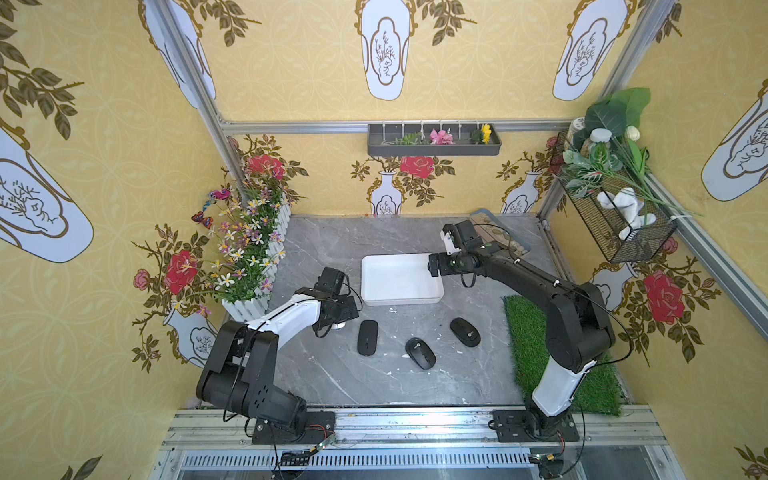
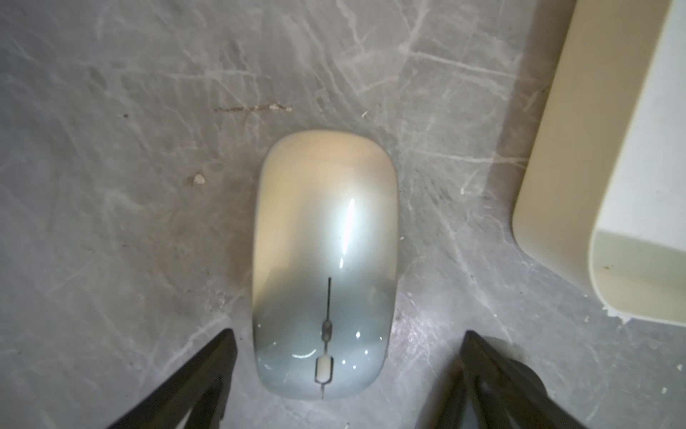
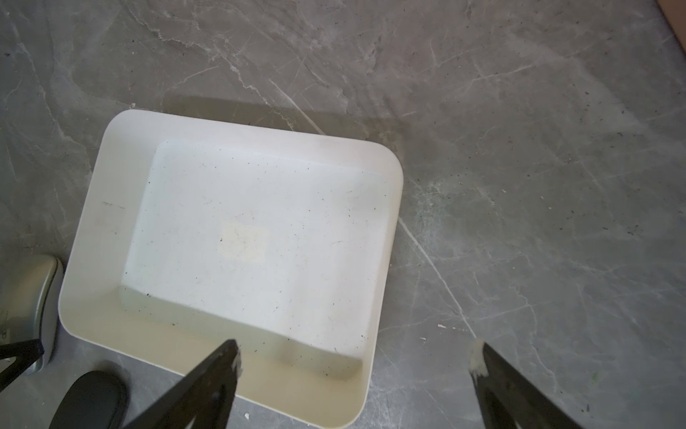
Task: Put the mouse in the storage box
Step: Pick up the mouse from the center of the board.
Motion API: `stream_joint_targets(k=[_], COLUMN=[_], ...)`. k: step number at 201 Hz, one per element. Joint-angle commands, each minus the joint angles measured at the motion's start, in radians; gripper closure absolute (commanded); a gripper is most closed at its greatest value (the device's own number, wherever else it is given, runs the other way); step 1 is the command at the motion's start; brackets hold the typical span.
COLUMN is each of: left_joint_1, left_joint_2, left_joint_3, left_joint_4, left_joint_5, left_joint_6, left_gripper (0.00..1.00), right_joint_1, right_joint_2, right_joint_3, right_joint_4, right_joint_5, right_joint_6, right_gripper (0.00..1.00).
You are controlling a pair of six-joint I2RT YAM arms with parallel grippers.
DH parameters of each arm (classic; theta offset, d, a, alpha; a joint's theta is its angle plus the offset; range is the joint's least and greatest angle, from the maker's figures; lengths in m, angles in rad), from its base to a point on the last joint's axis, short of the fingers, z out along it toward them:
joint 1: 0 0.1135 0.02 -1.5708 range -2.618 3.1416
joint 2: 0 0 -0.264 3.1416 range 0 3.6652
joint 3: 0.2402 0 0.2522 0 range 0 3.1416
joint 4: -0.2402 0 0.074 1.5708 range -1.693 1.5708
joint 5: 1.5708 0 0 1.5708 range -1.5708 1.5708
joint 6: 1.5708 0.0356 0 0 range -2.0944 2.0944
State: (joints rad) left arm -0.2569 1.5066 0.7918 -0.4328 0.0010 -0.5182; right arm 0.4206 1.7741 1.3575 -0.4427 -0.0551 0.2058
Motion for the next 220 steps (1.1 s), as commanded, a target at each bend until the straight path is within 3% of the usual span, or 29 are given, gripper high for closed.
stream_joint_targets(k=[1,140,194,220], left_joint_1=[0.009,0.018,0.018,0.013], left_joint_2=[0.023,0.184,0.086,0.057], left_joint_3=[-0.001,0.149,0.211,0.325], left_joint_4=[0.023,-0.073,-0.174,-0.277], left_joint_5=[0.026,-0.005,-0.045,-0.052], left_joint_6=[0.039,0.069,0.060,0.058], left_gripper=[0.10,0.44,0.46,0.46], right_joint_1=[0.024,0.049,0.049,0.049], right_joint_2=[-0.042,-0.038,-0.036,-0.038], right_joint_3=[-0.034,-0.035,-0.033,-0.034], right_joint_4=[0.098,0.131,0.144,0.150], right_joint_5=[-0.011,0.009,0.021,0.035], right_joint_6=[-0.056,-0.072,-0.071,-0.068], right_gripper=[0.03,0.03,0.03,0.03])
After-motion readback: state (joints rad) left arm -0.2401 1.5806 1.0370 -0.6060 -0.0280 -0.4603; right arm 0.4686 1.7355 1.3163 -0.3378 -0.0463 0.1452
